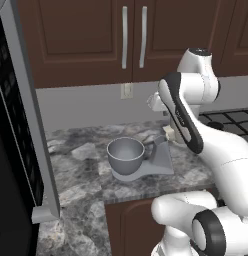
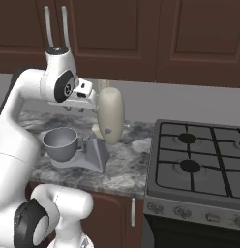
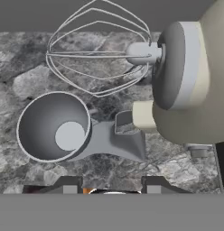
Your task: Close the stand mixer head.
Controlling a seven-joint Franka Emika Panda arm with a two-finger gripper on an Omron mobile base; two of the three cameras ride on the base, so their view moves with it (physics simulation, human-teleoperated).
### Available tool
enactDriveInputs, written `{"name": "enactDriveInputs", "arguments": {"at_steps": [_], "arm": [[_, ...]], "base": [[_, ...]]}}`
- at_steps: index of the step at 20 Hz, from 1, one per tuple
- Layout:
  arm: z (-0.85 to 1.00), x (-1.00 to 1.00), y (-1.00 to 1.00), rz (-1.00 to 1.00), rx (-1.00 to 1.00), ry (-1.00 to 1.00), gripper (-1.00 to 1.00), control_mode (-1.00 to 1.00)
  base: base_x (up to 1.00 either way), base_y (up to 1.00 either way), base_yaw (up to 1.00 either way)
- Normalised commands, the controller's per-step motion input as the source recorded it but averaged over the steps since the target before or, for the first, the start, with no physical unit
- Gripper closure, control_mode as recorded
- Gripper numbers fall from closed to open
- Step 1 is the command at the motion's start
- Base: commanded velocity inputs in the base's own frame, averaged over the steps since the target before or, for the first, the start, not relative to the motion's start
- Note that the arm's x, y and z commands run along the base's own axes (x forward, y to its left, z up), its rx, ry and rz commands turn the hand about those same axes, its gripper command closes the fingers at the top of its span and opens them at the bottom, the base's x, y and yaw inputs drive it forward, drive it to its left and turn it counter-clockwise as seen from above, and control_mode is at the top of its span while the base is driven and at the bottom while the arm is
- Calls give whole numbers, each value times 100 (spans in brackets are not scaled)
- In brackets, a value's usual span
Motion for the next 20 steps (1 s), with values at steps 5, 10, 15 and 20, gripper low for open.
{"name": "enactDriveInputs", "arguments": {"at_steps": [5, 10, 15, 20], "arm": [[0, -6, -16, 0, 1, -1, -100, -100], [3, -56, -51, 1, 3, -11, -100, -100], [9, -55, -78, 10, 0, -18, -100, -100], [13, -2, -64, 22, 0, -29, -100, -100]], "base": [[0, 0, 0], [0, 0, 0], [0, 0, 0], [0, 0, 0]]}}
